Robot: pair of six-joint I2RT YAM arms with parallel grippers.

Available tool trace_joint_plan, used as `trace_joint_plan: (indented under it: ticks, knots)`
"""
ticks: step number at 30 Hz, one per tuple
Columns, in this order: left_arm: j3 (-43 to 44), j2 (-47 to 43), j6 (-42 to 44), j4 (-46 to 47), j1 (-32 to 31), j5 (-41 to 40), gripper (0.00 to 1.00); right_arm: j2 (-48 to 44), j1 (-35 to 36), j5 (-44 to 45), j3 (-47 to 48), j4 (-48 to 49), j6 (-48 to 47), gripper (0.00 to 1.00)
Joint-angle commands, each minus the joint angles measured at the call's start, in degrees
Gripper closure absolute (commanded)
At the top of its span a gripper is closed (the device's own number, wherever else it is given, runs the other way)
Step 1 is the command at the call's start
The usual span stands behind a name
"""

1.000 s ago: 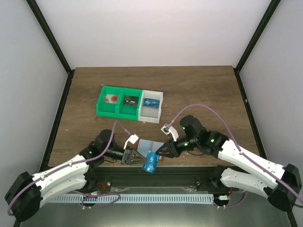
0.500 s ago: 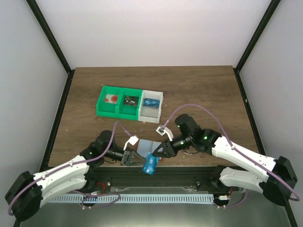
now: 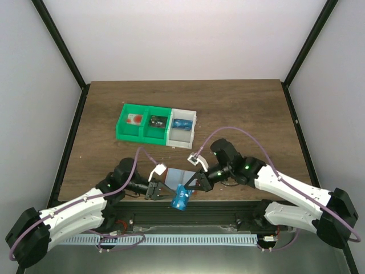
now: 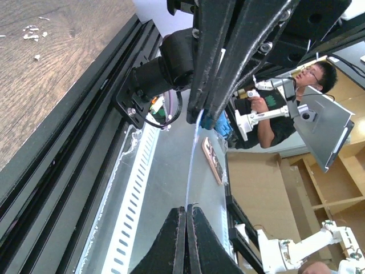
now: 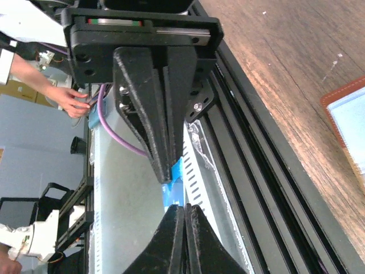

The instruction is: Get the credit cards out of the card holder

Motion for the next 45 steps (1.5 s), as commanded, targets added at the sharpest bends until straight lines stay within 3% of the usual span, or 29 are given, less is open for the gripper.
trace_joint_plan:
  ticks: [1, 8, 10, 11, 12, 19, 22, 30, 45]
  knots:
    - [0.4, -0.3, 1.1, 0.0, 0.1, -1.7, 0.99, -2.3, -0.3, -1.6, -1.0, 2.0, -0.1, 0.99]
    - [3.4, -1.1, 3.8, -7.3, 0.1, -12.2, 0.41, -4.5, -0.7, 1.7, -2.1, 2.8, 1.2, 1.0]
    - [5.1, -2.1, 4.6, -12.0, 0.1, -17.8, 0.21, -5.8, -1.0, 4.4, -3.2, 4.0, 2.9, 1.0]
    - [5.8, -2.6, 4.9, -13.8, 0.2, -20.9, 0.06, -6.4, -1.2, 5.9, -3.7, 4.5, 3.9, 0.99]
    - [6.6, -3.1, 5.1, -15.5, 0.1, -24.5, 0.01, -6.6, -1.3, 7.9, -4.1, 5.0, 4.8, 0.99]
    - [15.6, -1.2, 10.4, -23.6, 0.1, -49.4, 0.0, -5.6, -1.5, 26.4, -5.2, 12.4, 13.8, 1.0]
    - [17.5, 0.1, 12.8, -24.7, 0.1, -55.7, 0.0, -4.2, -1.8, 37.2, -6.3, 17.8, 15.9, 0.99]
    - [15.5, 1.1, 12.7, -24.9, 0.2, -56.4, 0.0, 3.3, -8.9, 46.5, -6.6, 31.0, 26.0, 1.0]
    - [8.7, -1.9, 9.1, -21.6, 0.2, -50.0, 0.0, 23.0, -9.3, 60.5, 2.6, 45.9, 33.6, 1.0]
